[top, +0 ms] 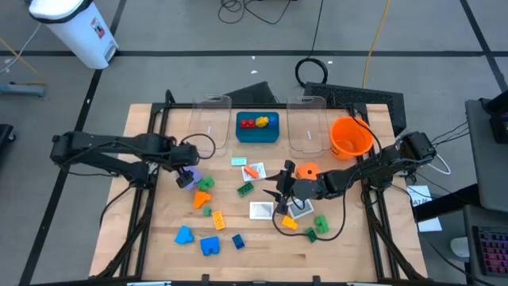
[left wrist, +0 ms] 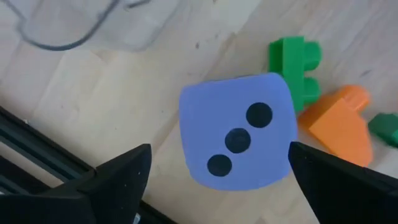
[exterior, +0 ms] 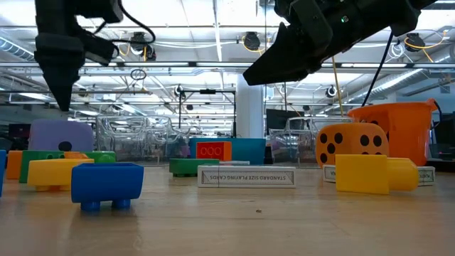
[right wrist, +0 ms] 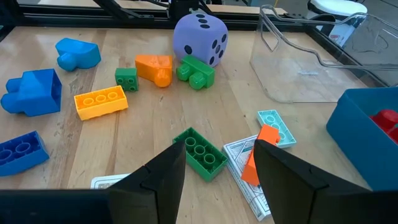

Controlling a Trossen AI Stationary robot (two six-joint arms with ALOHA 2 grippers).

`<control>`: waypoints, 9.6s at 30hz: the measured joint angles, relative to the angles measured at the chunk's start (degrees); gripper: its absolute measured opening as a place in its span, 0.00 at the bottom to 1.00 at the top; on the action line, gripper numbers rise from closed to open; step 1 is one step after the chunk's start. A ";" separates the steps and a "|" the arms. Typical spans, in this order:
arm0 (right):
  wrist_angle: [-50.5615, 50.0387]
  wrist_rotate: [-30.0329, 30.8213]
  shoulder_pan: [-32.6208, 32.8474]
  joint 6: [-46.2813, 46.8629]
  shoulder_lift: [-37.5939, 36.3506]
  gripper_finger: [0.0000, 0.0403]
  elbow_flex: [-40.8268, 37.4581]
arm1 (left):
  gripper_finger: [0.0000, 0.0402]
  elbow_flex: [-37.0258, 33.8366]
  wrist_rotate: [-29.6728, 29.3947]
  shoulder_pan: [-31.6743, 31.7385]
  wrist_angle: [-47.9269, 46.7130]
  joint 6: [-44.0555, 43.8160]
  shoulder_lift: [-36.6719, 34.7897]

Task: Pick & Place Toys
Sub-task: Put the purple dice into the left transparent bin

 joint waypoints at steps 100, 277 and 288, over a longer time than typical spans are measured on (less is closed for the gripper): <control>-2.16 0.00 0.00 1.53 0.00 0.46 -0.04 | 0.98 0.13 8.28 4.23 4.63 6.72 10.48; -2.62 -0.01 0.02 1.53 0.00 0.46 -0.04 | 1.00 0.52 7.55 5.56 3.97 20.55 9.21; -2.97 0.00 0.00 1.55 0.00 0.46 -0.02 | 1.00 -2.93 12.42 8.73 7.50 22.04 9.43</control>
